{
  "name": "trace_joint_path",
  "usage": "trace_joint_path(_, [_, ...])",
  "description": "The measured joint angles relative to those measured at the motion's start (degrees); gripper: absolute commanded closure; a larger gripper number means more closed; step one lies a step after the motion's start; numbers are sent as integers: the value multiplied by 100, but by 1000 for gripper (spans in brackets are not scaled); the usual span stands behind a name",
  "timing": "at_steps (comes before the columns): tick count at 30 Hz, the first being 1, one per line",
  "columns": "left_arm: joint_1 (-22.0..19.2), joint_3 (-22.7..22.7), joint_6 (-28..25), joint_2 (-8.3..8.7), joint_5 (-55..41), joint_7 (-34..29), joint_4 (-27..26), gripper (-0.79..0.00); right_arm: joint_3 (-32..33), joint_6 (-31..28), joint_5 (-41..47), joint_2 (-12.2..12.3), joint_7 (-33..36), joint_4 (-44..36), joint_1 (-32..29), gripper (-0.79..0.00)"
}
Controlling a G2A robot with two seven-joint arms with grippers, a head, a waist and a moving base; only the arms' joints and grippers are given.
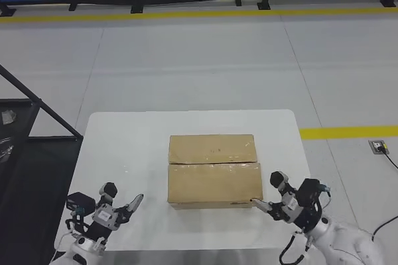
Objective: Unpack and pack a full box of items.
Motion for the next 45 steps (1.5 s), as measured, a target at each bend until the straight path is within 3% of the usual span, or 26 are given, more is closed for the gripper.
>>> trace_joint_path(3, [-283, 17, -412, 10, -812, -461, 260, -785, 36, -217, 1385, 52, 756, 547, 469, -785])
trace_joint_path(7, [-636, 1, -985, 45, -1819, -1144, 653, -785, -26, -58, 3233, 136, 2149, 1481, 1285, -785])
trace_joint_path(10, [-777, -33, -1215, 71, -2270, -1507, 829, -785, -104, 14, 4136, 192, 3091, 2154, 1835, -785])
trace_joint_path(17, [-812, -56, -1255, 82, -2387, -1637, 865, -785, -522, -36, 5232, 226, 4529, 3192, 2660, -785])
trace_joint_path(28, [-790, 11, -1127, 81, -2278, -1582, 788, -785, -1184, -111, 5928, 167, 5075, 4024, 3345, -785])
trace_joint_path(33, [-776, 24, -1111, 84, -2334, -1573, 797, -785, -1297, 33, 6786, 208, 5213, 3828, 3352, -785])
trace_joint_path(40, [-814, 47, -1004, 89, -2571, -1676, 741, -785, -1236, 561, 7879, 515, 5743, 2317, 2795, -785])
trace_joint_path(45, [-859, 181, -1130, 103, -2405, -1906, 644, -785, -1155, 534, 7383, 823, 5717, 1296, 2237, -785])
